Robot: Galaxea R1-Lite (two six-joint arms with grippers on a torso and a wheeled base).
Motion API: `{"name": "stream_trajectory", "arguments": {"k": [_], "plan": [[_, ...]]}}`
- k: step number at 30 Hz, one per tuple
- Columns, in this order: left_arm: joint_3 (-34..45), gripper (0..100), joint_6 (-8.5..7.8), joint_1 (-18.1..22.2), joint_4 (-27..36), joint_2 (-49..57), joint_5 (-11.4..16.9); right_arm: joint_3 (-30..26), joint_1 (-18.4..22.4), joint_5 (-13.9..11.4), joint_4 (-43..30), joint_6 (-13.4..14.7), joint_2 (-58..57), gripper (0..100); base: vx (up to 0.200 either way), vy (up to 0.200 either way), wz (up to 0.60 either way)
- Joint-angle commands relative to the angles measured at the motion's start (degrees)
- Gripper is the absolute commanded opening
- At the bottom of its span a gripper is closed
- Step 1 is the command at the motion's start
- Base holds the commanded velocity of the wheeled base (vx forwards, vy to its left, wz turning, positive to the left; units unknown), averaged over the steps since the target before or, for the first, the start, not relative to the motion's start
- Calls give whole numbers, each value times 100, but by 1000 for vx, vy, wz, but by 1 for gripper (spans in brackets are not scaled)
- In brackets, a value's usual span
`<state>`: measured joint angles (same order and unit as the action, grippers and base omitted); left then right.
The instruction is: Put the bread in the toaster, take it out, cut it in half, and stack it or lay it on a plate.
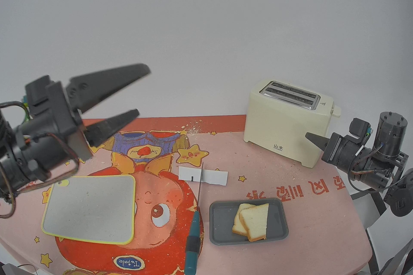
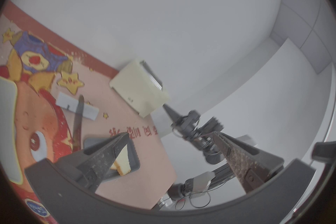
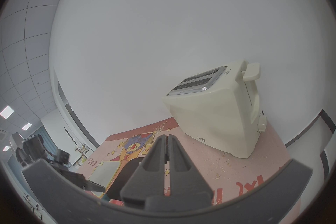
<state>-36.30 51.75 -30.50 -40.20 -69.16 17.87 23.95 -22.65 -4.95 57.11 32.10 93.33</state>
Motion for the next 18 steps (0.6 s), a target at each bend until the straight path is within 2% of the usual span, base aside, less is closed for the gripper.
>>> {"name": "stream_trajectory", "arguments": {"k": [1,4,5,7,18], "plan": [[53,100,-130,589,21,254,296,-22,-29,3,10,-11,106,0,0,0,0],[255,100,-86,774,30,324,507,-5,6,3,19,-2,133,0,0,133,0],[414,100,-156,783,30,359,647,4,24,-6,19,-2,133,0,0,200,0],[466,100,-200,809,-5,359,709,13,24,-6,10,7,133,0,0,200,0],[545,100,-209,783,13,359,744,-31,-38,-6,10,-11,159,0,0,200,0]]}}
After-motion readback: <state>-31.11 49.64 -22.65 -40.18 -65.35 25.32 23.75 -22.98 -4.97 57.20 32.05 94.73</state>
